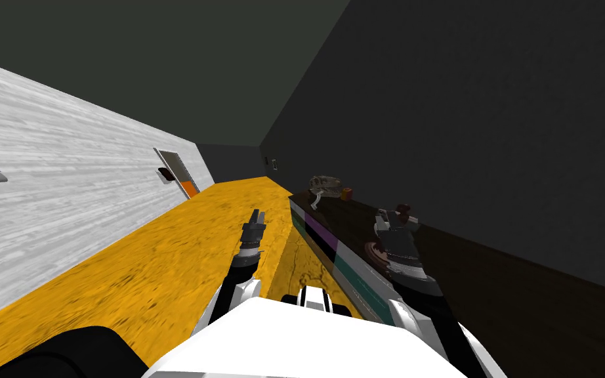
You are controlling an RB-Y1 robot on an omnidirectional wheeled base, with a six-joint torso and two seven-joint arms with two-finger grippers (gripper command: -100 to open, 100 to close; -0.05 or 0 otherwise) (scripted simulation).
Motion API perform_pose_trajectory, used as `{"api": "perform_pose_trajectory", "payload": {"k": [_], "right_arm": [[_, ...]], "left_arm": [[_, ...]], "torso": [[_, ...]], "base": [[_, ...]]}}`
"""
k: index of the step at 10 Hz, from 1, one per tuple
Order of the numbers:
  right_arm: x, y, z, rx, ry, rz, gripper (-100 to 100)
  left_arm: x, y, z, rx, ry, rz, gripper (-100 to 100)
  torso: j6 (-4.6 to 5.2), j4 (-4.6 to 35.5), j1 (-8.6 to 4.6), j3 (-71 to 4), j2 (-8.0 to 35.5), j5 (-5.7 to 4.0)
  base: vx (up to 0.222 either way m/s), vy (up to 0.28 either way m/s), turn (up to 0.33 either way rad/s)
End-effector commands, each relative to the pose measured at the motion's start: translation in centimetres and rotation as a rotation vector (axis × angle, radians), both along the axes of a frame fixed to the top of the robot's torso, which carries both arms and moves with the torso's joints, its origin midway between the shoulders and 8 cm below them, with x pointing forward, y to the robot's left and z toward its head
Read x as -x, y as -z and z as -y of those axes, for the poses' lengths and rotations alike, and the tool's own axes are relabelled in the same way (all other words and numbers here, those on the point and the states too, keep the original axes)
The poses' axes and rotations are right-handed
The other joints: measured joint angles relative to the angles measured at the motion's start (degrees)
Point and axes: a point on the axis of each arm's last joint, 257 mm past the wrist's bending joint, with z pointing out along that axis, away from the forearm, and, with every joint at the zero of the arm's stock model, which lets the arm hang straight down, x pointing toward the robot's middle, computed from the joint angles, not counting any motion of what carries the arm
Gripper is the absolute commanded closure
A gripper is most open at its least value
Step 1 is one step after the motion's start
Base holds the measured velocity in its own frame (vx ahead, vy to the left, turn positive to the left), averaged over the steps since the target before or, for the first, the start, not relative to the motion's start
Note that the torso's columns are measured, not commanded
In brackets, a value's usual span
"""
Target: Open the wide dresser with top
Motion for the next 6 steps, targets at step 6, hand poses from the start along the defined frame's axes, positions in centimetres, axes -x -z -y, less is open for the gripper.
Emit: {"api": "perform_pose_trajectory", "payload": {"k": [6], "right_arm": [[-4.8, 9.2, -2.0, 0.157, 0.002, -0.293, -100]], "left_arm": [[0.0, 0.0, 0.0, 0.000, 0.000, 0.000, 0]], "torso": [[0.01, 0.0, -0.14, 0.0, 0.1, -0.03]], "base": [[0.062, 0.054, 0.011]]}}
